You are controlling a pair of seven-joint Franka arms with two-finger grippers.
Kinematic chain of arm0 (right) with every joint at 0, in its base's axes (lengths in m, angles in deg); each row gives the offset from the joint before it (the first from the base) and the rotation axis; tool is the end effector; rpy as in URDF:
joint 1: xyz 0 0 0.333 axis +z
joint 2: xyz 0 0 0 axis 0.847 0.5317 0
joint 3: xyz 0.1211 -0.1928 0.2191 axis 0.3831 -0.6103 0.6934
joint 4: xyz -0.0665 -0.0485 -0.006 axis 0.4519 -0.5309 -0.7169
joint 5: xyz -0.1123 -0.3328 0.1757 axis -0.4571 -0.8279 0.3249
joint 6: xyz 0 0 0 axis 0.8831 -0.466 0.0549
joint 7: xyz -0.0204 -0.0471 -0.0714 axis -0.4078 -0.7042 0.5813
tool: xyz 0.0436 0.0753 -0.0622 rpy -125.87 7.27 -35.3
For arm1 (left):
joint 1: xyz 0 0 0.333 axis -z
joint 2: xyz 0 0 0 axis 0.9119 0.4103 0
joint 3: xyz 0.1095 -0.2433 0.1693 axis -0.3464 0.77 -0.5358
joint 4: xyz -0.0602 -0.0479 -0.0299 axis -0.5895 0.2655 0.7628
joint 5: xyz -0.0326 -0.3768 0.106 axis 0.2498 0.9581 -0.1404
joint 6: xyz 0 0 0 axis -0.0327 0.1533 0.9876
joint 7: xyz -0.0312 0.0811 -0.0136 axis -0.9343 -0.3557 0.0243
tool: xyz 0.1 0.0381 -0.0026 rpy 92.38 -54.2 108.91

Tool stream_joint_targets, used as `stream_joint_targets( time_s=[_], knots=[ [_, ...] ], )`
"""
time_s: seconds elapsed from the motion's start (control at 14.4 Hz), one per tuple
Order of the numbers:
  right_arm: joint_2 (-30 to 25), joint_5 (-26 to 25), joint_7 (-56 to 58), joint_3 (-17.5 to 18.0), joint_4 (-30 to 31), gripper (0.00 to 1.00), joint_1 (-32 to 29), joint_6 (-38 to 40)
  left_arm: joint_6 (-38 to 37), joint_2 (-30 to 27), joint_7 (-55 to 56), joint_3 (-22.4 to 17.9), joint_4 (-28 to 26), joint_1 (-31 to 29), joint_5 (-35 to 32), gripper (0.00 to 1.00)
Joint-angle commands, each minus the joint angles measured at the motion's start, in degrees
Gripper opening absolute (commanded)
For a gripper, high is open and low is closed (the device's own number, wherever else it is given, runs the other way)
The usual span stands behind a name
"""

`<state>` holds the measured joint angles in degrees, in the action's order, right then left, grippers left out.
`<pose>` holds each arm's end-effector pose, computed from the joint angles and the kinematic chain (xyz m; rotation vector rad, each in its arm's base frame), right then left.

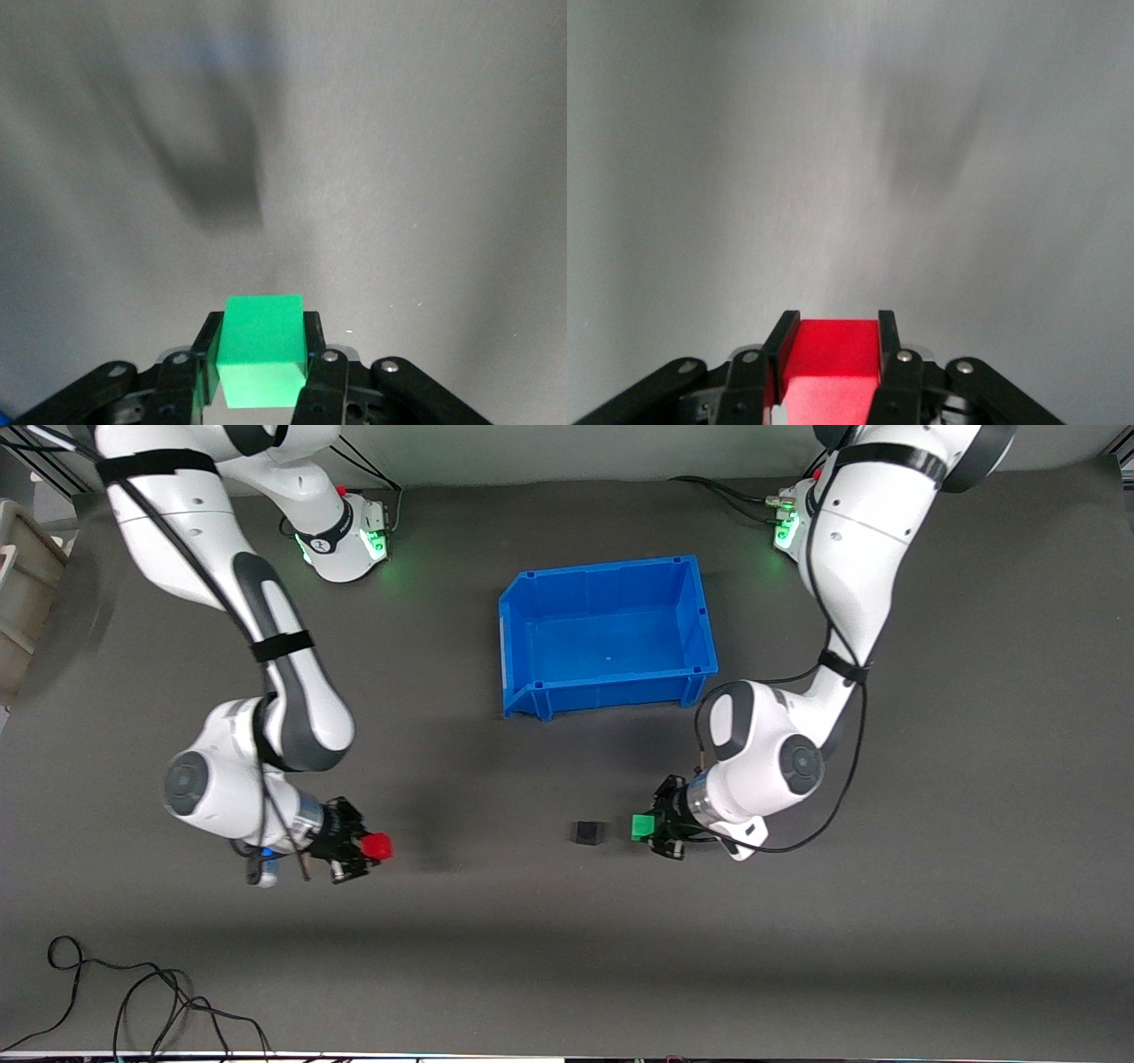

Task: Attach green and red cubes to black cube
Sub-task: 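Carry the red cube and green cube toward the black cube with both grippers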

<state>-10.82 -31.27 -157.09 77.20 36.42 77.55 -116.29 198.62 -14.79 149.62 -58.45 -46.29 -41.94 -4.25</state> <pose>0.6799 0.1713 0.2763 -2.2440 1.8717 0.1316 0.6326 -0.3459 0.2236 2.0554 1.7988 -0.3737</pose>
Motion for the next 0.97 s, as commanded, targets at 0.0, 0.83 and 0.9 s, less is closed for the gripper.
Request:
stream_joint_targets(
  time_s=[0.0, 0.83, 0.9],
  knots=[
    [4.9, 0.7, -9.7, -0.7, -6.4, 0.00, 3.4, 0.3, 1.6, 3.2, 0.0, -1.1, 3.2, 2.5, 0.3, 0.00],
    [17.9, 0.5, -36.6, -0.8, -23.1, 0.00, 13.0, -0.2, 0.6, 9.8, 2.4, -1.1, 11.7, 2.8, 0.3, 0.00],
    [19.2, 0.5, -37.8, -0.8, -24.5, 0.00, 13.6, -0.2, 0.6, 10.1, 2.5, -1.1, 11.7, 3.0, 0.3, 0.00]
  ],
)
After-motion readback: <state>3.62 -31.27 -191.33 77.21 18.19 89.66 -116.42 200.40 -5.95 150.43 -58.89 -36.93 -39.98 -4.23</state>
